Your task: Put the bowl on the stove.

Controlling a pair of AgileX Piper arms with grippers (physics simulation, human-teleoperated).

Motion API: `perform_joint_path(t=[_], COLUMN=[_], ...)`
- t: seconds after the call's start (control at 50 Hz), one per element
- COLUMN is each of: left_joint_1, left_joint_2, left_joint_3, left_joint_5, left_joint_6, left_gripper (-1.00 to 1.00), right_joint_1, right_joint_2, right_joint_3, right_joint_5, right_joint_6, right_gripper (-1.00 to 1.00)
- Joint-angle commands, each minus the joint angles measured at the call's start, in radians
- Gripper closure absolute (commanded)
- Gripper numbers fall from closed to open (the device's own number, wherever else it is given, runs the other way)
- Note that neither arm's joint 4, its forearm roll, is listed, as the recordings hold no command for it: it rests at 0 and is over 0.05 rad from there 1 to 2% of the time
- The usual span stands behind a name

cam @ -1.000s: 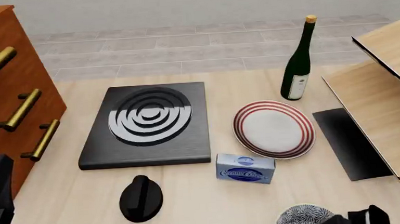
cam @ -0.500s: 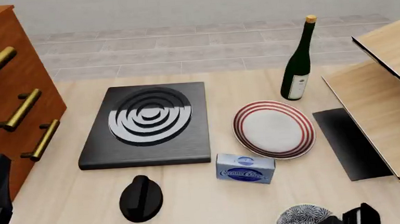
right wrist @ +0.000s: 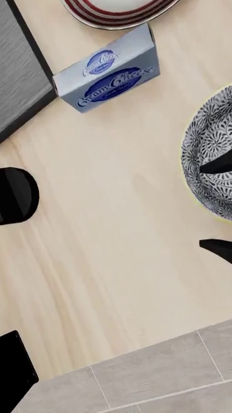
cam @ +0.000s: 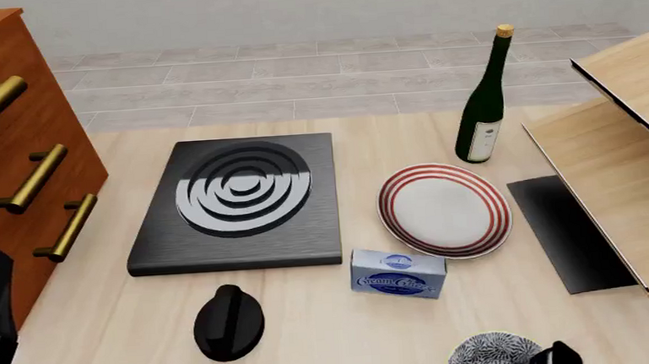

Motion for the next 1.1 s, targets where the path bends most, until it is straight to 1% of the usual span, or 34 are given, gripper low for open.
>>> perform_joint_path(t=[0.02, 0.12, 0.34, 0.54, 0.62, 0.64, 1.0, 1.04, 1.1], left_joint_1=[0.007, 0.009, 0.008, 0.01, 0.011, 0.01, 0.023, 0.024, 0.025], left_joint_2=[0.0, 0.0, 0.0, 0.0, 0.0, 0.0, 0.0, 0.0, 0.0], left_joint_3=[0.0, 0.0, 0.0, 0.0, 0.0, 0.0, 0.0, 0.0, 0.0], left_joint_5=[0.001, 0.001, -0.002, -0.004, -0.005, -0.006, -0.009, -0.01, -0.012], left_joint_6=[0.0, 0.0, 0.0, 0.001, 0.001, 0.001, -0.004, -0.003, -0.003], left_gripper=[-1.0, -1.0, -1.0, -1.0, -1.0, -1.0, -1.0, -1.0, -1.0], right_joint_1=[0.002, 0.005, 0.003, 0.001, 0.002, 0.002, 0.001, 0.001, -0.002], right_joint_2=[0.066, 0.084, 0.083, 0.128, 0.105, 0.1, 0.061, 0.064, 0.047], right_joint_3=[0.011, 0.012, 0.012, 0.012, 0.012, 0.012, 0.012, 0.012, 0.011], right_joint_5=[-0.068, -0.084, -0.081, -0.12, -0.104, -0.099, -0.064, -0.064, -0.046], right_joint_6=[0.024, 0.031, 0.037, 0.052, 0.055, 0.055, 0.05, 0.044, 0.017], right_gripper=[-1.0, -1.0, -1.0, -1.0, -1.0, 1.0, 1.0, 1.0, 1.0])
